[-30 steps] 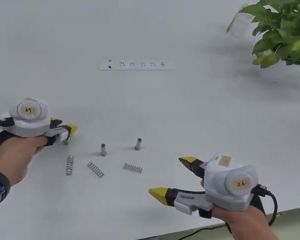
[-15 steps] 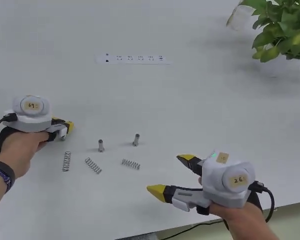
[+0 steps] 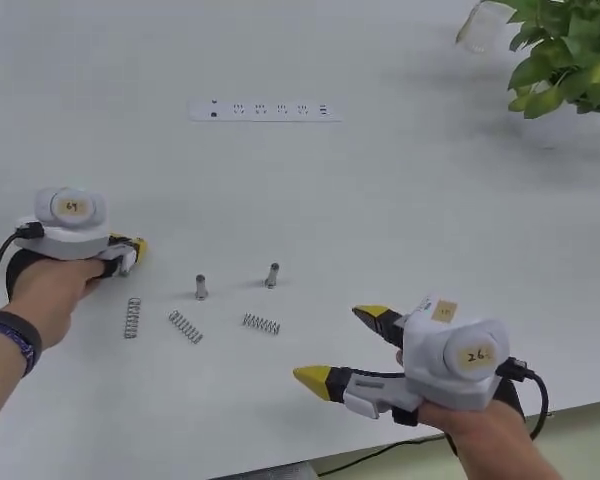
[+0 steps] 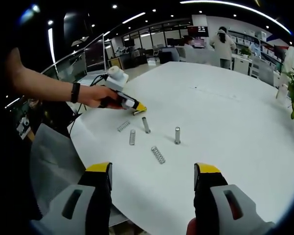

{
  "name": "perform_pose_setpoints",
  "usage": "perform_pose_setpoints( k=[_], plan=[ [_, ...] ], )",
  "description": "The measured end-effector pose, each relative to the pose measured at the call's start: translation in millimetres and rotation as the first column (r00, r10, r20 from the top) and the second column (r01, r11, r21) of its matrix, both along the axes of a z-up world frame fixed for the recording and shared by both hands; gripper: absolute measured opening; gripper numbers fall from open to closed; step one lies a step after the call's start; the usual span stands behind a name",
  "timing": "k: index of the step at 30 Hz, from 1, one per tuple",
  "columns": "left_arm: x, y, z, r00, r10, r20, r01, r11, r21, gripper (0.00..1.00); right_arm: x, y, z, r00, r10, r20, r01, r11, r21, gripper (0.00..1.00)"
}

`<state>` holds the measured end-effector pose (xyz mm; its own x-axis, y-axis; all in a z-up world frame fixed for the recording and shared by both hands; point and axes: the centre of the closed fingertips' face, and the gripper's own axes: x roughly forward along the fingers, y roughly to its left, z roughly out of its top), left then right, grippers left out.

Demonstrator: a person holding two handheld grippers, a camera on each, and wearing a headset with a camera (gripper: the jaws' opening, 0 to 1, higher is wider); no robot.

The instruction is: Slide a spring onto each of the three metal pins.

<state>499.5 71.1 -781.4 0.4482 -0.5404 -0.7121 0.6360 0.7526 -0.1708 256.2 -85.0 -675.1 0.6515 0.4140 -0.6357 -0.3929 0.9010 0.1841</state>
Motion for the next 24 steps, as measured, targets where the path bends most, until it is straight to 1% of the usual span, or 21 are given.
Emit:
perform_pose_setpoints(
  k=[1,2,9,10,11,13,16,20,24],
  plan=[
    [0.6,-0.8,-0.6,1.000,0.003,-0.004,-0.003,1.000,-0.005,0.01,0.6,-0.1,0.1,1.000,0.001,0.001,-0.001,1.000,-0.001,0.66],
    [1.2,-1.6,-0.5,1.000,0.002,0.002,-0.002,1.000,-0.003,0.01,0.7,-0.2,0.0,1.000,0.003,0.001,-0.003,1.000,-0.004,0.66],
    [0.2,-3.7,-1.2,0.999,-0.027,0.032,0.026,0.999,0.038,0.01,0.1,-0.9,-0.6,1.000,0.001,0.001,-0.001,1.000,-0.003,0.66],
    [0.6,-3.1,-1.2,0.999,-0.026,0.030,0.025,0.999,0.039,0.00,-0.2,-1.0,-0.9,1.000,0.001,0.000,-0.001,1.000,-0.004,0.66],
    [0.6,-2.2,-1.0,1.000,-0.017,0.021,0.016,0.999,0.036,0.00,-0.5,-0.9,-1.0,1.000,0.002,0.000,-0.002,1.000,-0.005,0.66],
    [1.4,-0.6,-0.8,1.000,-0.006,0.013,0.005,0.999,0.035,0.00,-0.5,-0.5,-0.8,1.000,0.002,0.001,-0.002,1.000,-0.005,0.66],
    [-1.6,1.3,-0.1,1.000,-0.005,-0.001,0.005,0.999,0.034,0.00,-0.1,-1.2,-0.1,1.000,-0.002,0.004,0.002,1.000,-0.005,0.66],
    [-3.9,5.3,3.8,1.000,-0.008,0.000,0.008,0.999,0.035,0.00,0.2,-2.0,0.3,1.000,-0.009,0.007,0.009,1.000,-0.002,0.66],
    [-3.0,8.1,12.4,1.000,-0.004,0.013,0.004,1.000,0.026,0.00,-0.7,-0.9,0.6,1.000,-0.009,0.009,0.009,1.000,-0.002,0.65]
  ],
)
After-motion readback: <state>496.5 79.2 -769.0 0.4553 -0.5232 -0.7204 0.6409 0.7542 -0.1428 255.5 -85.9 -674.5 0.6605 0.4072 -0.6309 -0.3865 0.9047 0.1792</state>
